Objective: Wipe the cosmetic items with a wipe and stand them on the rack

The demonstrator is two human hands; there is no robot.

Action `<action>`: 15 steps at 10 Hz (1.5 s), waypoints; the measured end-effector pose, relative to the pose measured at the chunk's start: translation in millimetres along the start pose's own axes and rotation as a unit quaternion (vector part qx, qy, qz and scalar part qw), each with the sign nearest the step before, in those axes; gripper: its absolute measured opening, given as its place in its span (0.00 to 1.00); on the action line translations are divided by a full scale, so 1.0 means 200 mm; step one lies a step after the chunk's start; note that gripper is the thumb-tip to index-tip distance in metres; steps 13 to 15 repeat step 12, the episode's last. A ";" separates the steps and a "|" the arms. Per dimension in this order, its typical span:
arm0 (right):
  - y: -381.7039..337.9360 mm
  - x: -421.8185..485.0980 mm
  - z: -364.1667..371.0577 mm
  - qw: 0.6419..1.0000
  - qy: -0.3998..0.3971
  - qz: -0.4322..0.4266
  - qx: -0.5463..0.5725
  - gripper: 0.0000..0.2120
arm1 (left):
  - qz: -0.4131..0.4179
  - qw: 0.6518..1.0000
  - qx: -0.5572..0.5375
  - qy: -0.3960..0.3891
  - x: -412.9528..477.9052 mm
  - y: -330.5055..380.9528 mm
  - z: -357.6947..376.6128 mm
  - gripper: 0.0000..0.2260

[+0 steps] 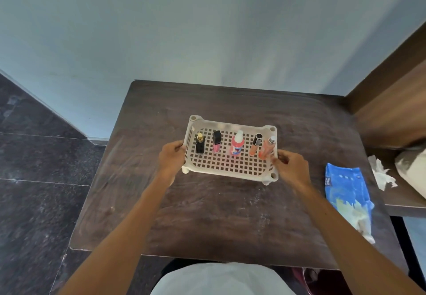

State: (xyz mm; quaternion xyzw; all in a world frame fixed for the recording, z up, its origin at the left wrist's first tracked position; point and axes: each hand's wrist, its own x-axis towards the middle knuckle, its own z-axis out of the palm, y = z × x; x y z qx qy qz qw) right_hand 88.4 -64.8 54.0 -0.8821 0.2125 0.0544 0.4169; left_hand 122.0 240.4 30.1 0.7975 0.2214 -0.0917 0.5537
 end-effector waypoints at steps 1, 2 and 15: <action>0.07 -0.05 -0.04 1.000 -0.001 0.005 -0.002 0.09 | -0.004 1.000 -0.016 -0.005 -0.10 -0.01 0.04 0.14; 0.12 -0.09 -0.05 1.000 -0.004 0.006 -0.001 0.10 | -0.010 1.000 -0.027 -0.002 -0.17 -0.04 0.07 0.14; -0.09 -0.23 0.02 0.928 0.151 -0.275 -0.201 0.26 | 0.465 0.806 0.336 0.146 -0.38 0.08 0.27 0.22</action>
